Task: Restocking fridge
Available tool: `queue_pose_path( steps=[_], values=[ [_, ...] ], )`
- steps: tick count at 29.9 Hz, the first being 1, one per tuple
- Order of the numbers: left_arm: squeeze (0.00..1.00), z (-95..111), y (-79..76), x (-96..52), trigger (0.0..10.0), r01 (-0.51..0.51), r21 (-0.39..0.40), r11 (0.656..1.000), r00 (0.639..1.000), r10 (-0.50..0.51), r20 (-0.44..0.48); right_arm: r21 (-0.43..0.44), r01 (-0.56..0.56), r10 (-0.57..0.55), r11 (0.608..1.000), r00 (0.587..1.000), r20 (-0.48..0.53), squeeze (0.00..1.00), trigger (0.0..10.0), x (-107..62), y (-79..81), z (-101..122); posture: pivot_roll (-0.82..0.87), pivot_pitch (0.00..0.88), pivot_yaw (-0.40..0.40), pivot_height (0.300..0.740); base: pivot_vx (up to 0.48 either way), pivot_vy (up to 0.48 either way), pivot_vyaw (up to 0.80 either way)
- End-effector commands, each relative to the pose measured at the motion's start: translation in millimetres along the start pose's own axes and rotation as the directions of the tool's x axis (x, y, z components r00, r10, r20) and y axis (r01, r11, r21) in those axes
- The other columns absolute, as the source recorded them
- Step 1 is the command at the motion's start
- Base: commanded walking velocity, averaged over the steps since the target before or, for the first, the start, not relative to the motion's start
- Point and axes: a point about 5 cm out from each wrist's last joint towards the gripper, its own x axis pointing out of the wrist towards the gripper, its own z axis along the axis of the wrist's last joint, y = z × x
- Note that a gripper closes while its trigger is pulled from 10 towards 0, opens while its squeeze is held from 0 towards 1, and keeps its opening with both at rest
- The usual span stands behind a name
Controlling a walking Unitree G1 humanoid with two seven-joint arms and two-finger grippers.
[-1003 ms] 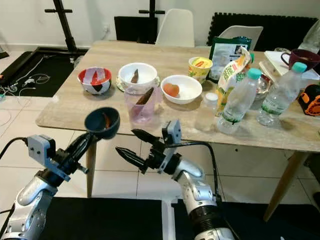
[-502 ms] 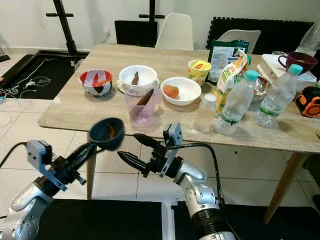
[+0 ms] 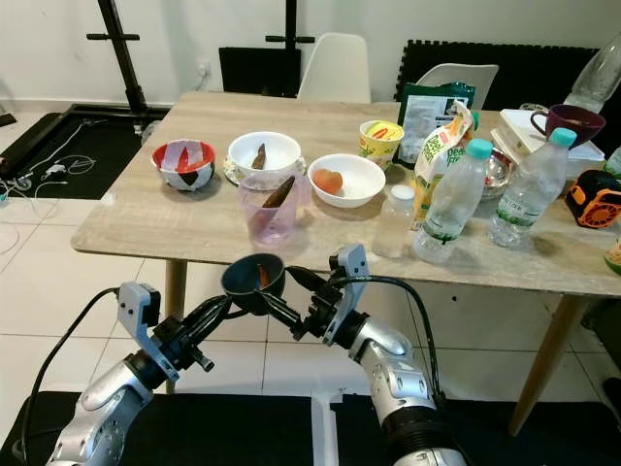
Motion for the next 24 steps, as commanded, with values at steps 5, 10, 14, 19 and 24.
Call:
queue_pose_path(
  steps=[5,10,14,19,24],
  values=[
    [0.0,-5,-9.3,10.4,10.0,0.071,0.007,0.997,0.997,-0.071,-0.021,0.005,-0.017,0.017,1.0,0.999,-0.03,0.0,10.0,-0.6,5.5,-9,0.01,0.048,-0.003,0.74,0.0,0.0,-0.78],
    [0.0,-3,-0.7,10.3,10.0,0.019,0.058,0.998,1.0,-0.018,-0.019,0.0,-0.024,0.024,1.0,0.999,-0.025,0.0,10.0,-4.3,4.9,-8,0.0,0.048,0.003,0.74,0.0,0.0,-0.78],
    [0.0,1,4.4,9.1,10.0,-0.007,0.081,0.997,1.0,0.008,-0.009,-0.004,-0.029,0.029,1.0,0.999,-0.023,0.0,10.0,-6.4,3.7,-5,0.0,0.049,0.002,0.74,0.0,0.0,-0.78],
    [0.0,2,8.6,7.6,10.0,-0.033,0.129,0.991,0.999,0.035,-0.014,-0.01,-0.033,0.033,0.999,0.999,-0.032,0.0,10.0,-9.2,2.4,-5,0.0,0.049,0.001,0.74,0.0,0.0,-0.78],
    [0.0,1,9.4,6.5,10.0,-0.042,0.165,0.985,0.999,0.047,-0.021,-0.017,-0.024,0.024,1.0,0.999,-0.041,0.0,10.0,-13.8,0.9,-6,0.0,0.051,0.004,0.74,0.0,0.0,-0.78]
  ],
)
